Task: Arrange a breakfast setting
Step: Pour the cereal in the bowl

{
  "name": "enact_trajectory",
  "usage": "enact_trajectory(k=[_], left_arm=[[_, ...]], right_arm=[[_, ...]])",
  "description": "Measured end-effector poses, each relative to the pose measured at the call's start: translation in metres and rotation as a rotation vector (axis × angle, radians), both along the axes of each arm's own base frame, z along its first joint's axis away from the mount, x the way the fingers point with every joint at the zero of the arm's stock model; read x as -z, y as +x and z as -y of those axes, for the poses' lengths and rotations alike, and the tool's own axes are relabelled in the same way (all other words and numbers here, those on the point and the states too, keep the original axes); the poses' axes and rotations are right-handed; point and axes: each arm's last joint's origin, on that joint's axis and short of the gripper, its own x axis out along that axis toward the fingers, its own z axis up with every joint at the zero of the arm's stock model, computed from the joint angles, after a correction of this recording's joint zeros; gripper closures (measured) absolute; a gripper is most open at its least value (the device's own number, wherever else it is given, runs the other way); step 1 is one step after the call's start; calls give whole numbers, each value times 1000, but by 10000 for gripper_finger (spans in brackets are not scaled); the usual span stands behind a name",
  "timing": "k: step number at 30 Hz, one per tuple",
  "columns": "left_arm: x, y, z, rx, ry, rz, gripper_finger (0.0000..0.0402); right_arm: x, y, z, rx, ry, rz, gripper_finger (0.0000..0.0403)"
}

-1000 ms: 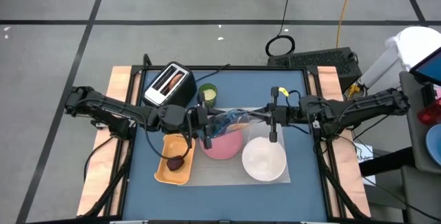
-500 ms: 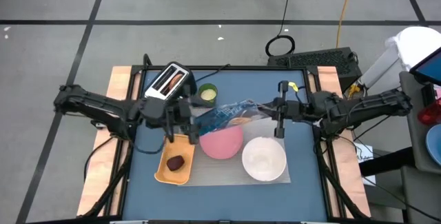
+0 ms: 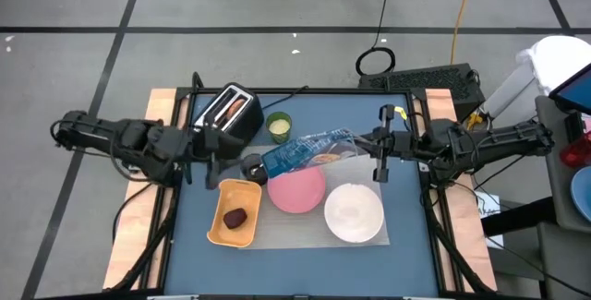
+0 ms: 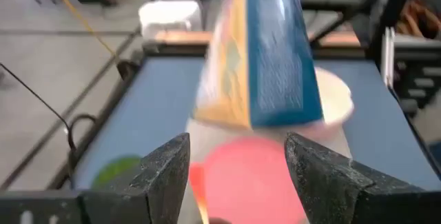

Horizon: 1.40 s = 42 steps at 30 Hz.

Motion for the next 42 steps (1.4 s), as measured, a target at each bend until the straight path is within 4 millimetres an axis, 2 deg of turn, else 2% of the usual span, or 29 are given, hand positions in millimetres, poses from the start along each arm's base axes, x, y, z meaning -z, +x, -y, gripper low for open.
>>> enact_trajectory(k=[4, 10, 15, 21, 42], left_arm=[[26, 2, 11, 42, -6, -49, 160], [61, 17, 21, 60, -55, 41, 160], [75, 31, 26, 62, -92, 145, 160], [75, 39, 30, 99, -39, 197, 160], [73, 40, 29, 115, 36, 220, 160]], right_arm=[[0, 0, 0, -1, 0, 3, 403], [0, 0, 0, -1, -2, 2, 403], [0, 0, 0, -1, -3, 3, 403], [-1, 0, 0, -1, -2, 3, 403], [-1, -1, 0, -1, -2, 6, 403]])
